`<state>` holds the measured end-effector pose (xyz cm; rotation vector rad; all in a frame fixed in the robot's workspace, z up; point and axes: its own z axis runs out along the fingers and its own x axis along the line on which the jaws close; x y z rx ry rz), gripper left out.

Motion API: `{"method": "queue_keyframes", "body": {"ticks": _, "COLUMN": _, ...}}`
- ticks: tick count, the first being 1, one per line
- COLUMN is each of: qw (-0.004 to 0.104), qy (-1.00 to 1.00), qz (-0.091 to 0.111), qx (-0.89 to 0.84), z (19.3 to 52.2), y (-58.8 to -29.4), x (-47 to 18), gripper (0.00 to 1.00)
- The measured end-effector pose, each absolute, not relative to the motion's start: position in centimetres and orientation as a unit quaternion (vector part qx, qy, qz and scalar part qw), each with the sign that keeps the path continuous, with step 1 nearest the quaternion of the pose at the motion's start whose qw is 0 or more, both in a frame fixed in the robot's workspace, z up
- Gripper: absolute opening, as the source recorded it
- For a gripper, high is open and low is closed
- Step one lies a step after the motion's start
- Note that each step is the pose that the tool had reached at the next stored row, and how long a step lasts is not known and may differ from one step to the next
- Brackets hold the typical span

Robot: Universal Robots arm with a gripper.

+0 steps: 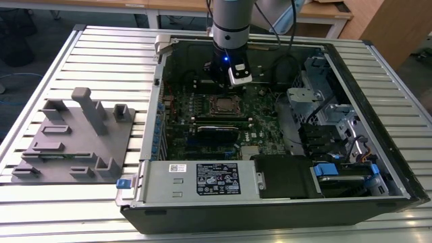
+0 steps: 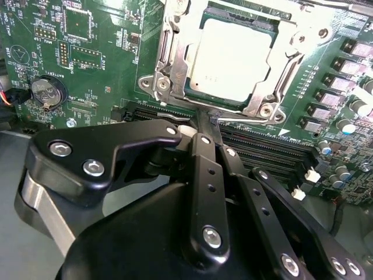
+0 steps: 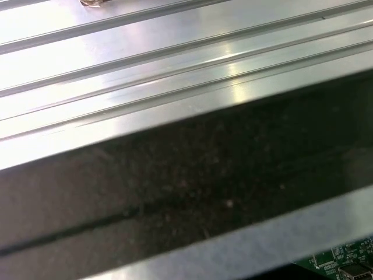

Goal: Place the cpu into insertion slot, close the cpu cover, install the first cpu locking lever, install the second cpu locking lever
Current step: 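Install the first cpu locking lever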

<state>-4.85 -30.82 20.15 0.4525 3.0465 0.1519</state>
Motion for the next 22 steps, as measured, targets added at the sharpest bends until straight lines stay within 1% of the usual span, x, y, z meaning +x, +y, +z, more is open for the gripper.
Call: {"method": "queue_keyframes", "body": {"ticks": 22, "qw": 0.030, "qy": 0.984, "qz": 0.048, "qx": 0.167, "z": 20.35, "y": -30.80, "x": -4.85, "gripper": 0.10}}
